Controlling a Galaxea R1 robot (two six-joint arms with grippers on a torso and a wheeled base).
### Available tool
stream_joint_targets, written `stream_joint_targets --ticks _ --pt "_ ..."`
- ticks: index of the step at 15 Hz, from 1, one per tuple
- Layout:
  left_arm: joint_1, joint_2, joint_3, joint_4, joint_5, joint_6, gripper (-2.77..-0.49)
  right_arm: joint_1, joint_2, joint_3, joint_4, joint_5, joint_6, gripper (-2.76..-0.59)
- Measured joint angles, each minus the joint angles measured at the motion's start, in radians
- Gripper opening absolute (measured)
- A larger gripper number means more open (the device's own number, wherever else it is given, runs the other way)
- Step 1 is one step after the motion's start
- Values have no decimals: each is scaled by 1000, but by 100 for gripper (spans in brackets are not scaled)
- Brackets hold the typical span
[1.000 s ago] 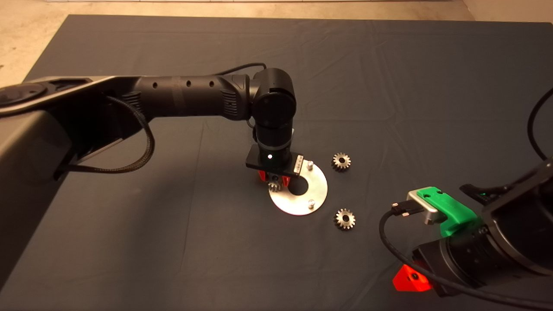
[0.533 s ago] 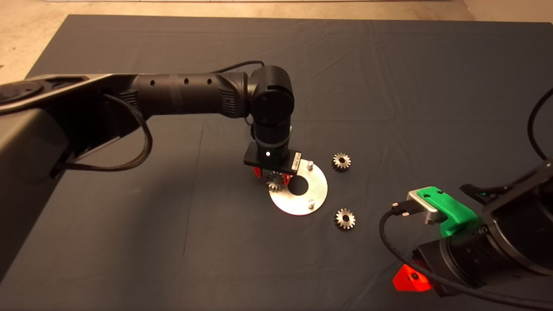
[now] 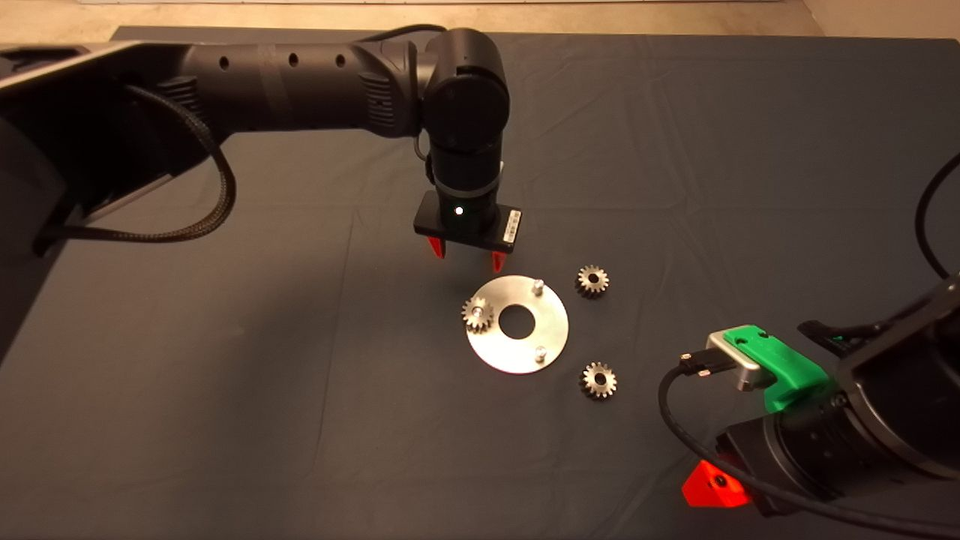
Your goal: Install three planetary gears onto the carrier pins
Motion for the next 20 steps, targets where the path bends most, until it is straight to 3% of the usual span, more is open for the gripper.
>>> stream_joint_targets --ticks 2,3,6,8,10,13,16,20 --pt "3 -11 29 -3 0 -47 -137 -24 0 -5 0 0 -21 -61" --pt "3 -20 53 -3 -1 -73 -137 -50 0 -17 -1 0 -42 -61" --pt "3 -82 192 1 -1 -163 -123 -125 0 -72 -11 0 -119 -61" --pt "3 -138 293 4 0 -217 -109 -150 -1 -127 -19 0 -192 -61" --pt "3 -193 356 6 0 -257 -107 -175 0 -195 -31 0 -284 -61" --pt "3 -252 410 9 4 -286 -93 -193 0 -265 -53 0 -351 -61" --pt "3 -267 456 9 5 -320 -80 -201 0 -301 -73 0 -398 -61" --pt "3 -287 516 9 5 -365 -80 -214 0 -353 -94 0 -471 -61"
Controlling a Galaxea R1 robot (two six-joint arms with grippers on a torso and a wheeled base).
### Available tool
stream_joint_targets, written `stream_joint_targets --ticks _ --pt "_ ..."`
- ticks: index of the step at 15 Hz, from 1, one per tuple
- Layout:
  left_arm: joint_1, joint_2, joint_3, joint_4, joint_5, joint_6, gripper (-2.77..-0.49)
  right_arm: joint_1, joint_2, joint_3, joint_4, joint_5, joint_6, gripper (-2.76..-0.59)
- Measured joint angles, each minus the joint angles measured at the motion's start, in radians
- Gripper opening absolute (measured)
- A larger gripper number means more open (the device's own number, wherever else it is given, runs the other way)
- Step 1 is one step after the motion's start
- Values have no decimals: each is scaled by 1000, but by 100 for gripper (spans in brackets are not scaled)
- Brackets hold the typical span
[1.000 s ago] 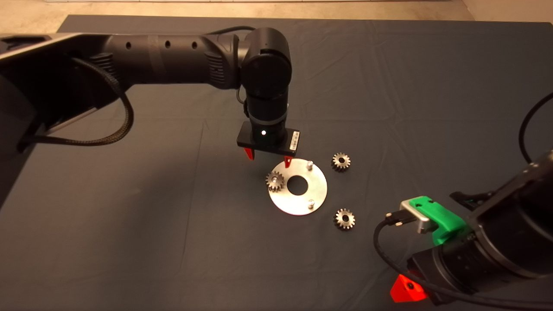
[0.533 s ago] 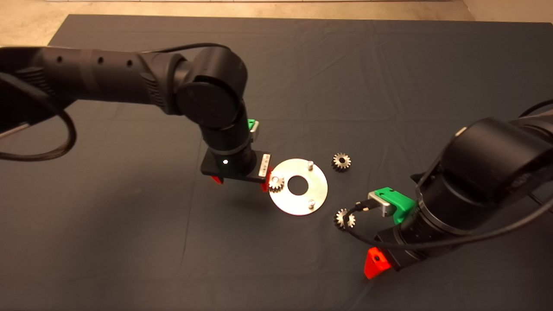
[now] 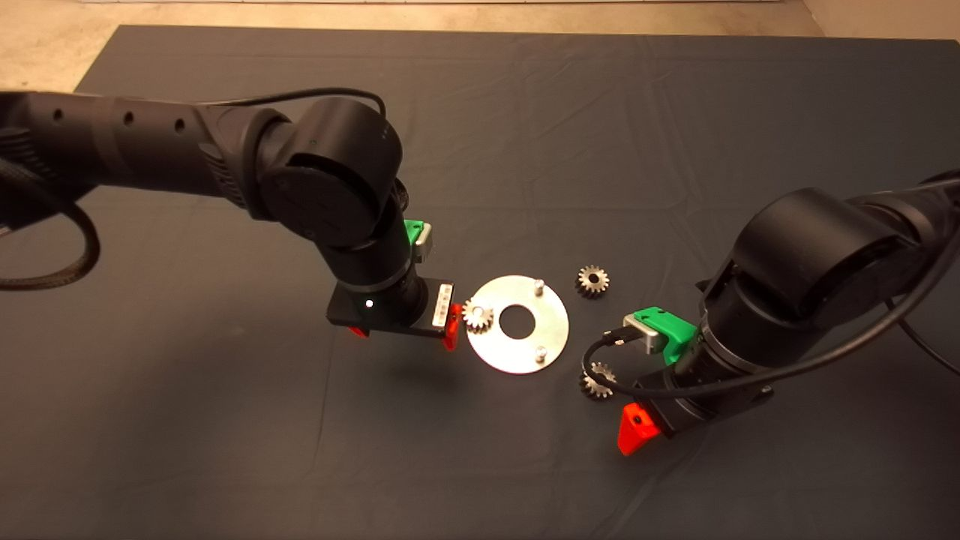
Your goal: Install three planetary gears onto the carrier pins
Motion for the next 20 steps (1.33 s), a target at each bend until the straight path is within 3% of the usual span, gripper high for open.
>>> stream_joint_targets --ticks 2,5,10,13,17,20 --pt "0 -11 34 0 0 -26 -69 -2 0 -32 -12 0 -42 -61" --pt "0 -39 96 0 0 -57 -64 -33 16 -74 -34 0 -99 -61" --pt "0 -94 173 0 0 -85 -49 -55 60 -92 -83 0 -150 -61" --pt "0 -106 194 0 0 -92 -49 -76 76 -94 -125 0 -192 -61" --pt "0 -116 205 0 0 -97 -49 -82 81 -104 -172 0 -275 -61" --pt "0 -118 213 0 0 -97 -49 -98 80 -128 -195 0 -338 -61"
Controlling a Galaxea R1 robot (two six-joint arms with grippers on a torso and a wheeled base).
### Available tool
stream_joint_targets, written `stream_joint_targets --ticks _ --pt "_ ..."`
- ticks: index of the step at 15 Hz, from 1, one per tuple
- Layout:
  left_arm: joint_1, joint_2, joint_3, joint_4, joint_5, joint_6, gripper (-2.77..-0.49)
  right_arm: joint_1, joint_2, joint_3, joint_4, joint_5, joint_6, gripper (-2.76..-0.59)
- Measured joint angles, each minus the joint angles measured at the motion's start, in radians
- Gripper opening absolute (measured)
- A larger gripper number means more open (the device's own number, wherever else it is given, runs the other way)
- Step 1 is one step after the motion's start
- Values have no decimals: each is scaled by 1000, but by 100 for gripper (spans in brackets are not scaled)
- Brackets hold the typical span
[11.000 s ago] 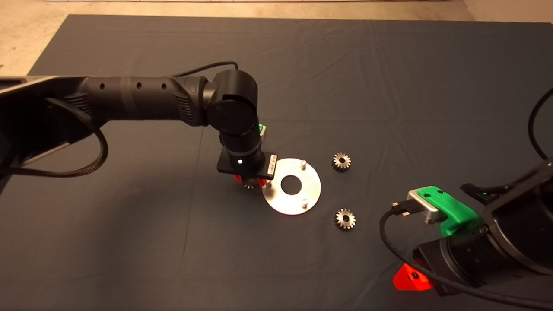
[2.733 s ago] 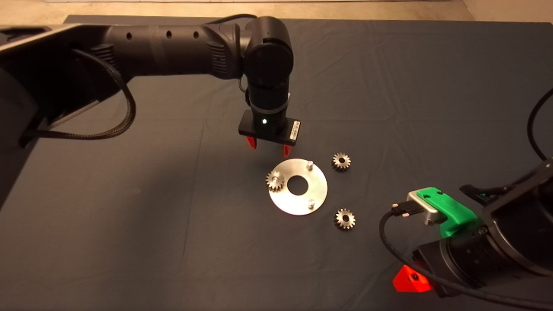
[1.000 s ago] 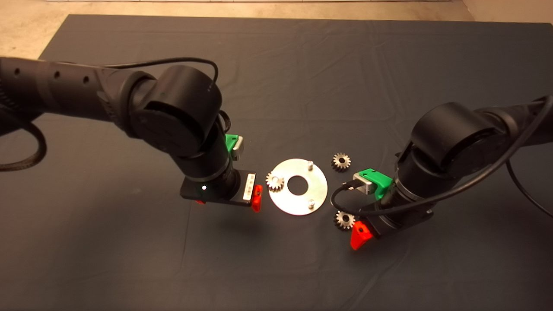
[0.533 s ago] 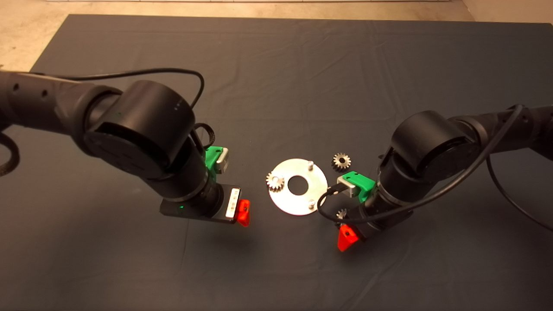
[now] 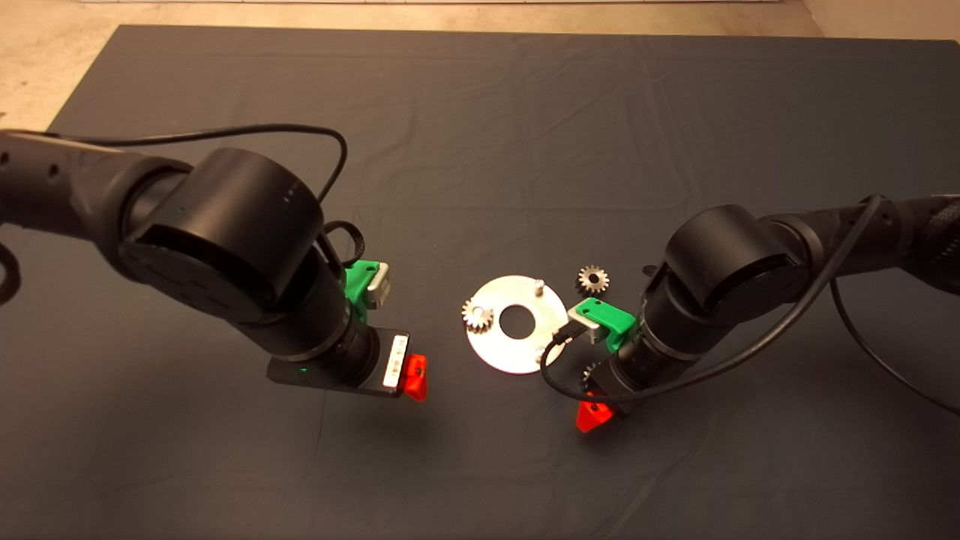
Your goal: Install three planetary gears onto the carrier pins
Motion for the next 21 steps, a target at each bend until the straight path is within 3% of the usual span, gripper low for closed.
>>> stream_joint_targets --ticks 8,21 --pt "0 -40 30 0 0 -1 -49 -1 3 -90 -53 0 -123 -61" --pt "0 -58 38 3 0 -1 -49 -5 20 -115 -71 1 -153 -61"
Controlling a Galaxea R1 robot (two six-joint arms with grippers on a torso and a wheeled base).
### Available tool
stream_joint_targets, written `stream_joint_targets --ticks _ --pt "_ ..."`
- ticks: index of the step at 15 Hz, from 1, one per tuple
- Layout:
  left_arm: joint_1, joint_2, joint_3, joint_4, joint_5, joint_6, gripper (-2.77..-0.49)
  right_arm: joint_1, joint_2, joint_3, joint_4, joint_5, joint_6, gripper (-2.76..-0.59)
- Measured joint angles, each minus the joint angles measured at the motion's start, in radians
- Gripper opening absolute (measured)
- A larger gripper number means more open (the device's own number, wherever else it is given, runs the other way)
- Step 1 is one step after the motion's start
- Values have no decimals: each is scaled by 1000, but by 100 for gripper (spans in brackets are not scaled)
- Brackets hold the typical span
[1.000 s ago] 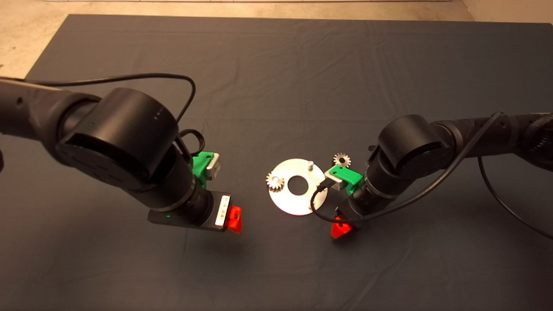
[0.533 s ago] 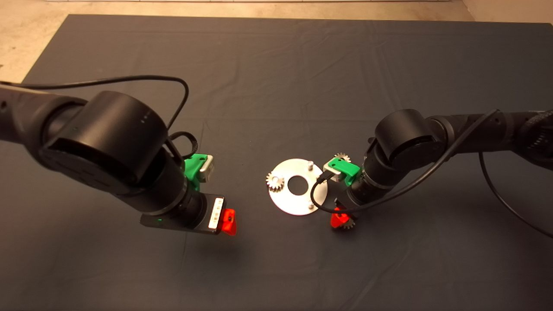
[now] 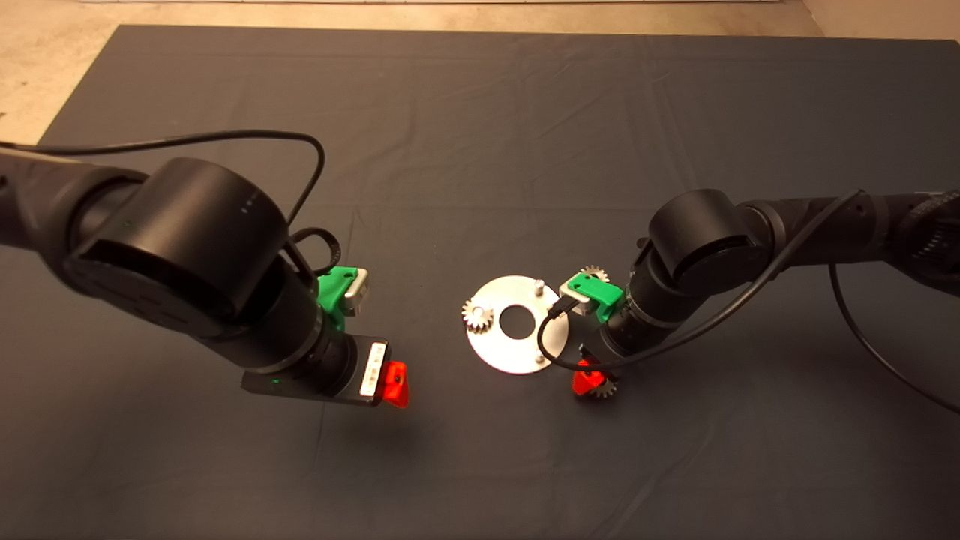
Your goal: Install three planetary gears onto the carrier pins
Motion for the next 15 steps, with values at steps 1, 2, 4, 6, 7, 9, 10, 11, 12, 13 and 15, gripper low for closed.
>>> stream_joint_targets --ticks 1,2,4,6,7,9,10,11,12,13,15 --pt "0 0 0 0 0 0 -49 -2 1 0 0 1 0 -61" --pt "0 0 0 0 0 0 -49 -2 6 0 0 1 0 -61" --pt "0 -1 2 0 0 0 -49 -9 9 0 -1 1 0 -62" --pt "0 -9 2 0 0 0 -49 -28 17 0 -2 0 0 -67" --pt "0 -11 5 0 0 0 -49 -36 21 0 -2 0 0 -67" --pt "0 -18 7 0 0 0 -49 -38 23 0 -3 -4 0 -78" --pt "0 -20 10 0 0 0 -49 -39 22 0 -3 -5 0 -82" --pt "0 -23 14 1 0 0 -49 -39 23 0 -4 -6 0 -82" --pt "0 -31 19 1 0 0 -49 -39 23 0 -4 -6 0 -85" --pt "0 -40 24 1 0 0 -49 -39 23 -1 -7 -9 0 -94" --pt "0 -59 34 1 0 0 -49 -41 23 -1 -11 -11 0 -95"
